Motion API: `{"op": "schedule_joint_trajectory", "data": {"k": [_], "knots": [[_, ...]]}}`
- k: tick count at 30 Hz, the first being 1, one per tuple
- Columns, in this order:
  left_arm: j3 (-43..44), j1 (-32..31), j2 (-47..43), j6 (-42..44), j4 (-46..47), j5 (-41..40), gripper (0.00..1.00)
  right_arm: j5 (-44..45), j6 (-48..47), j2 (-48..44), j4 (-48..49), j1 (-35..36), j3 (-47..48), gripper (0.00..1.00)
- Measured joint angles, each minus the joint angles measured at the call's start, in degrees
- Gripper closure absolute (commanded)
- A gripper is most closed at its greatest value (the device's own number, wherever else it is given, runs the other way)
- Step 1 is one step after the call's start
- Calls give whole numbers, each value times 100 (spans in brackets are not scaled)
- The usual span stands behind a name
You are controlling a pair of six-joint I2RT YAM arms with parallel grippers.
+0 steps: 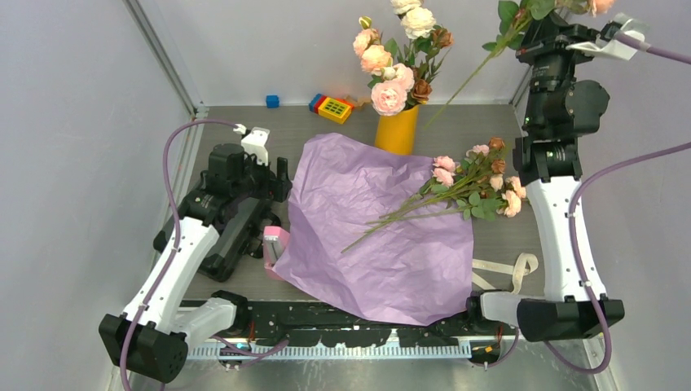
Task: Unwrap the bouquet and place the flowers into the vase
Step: Pick up the fake flower from the wrapping paper.
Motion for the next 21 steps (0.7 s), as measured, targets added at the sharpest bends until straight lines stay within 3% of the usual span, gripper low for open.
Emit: {"op": "schedule_joint_trajectory", "data": {"k": [8,21], "knots": [[0,0,0,15,0,-94,12,-229,-85,634,404,116,820,100],[0,0,0,17,0,-131,12,-284,-264,1054,748,643,1060,100]]}}
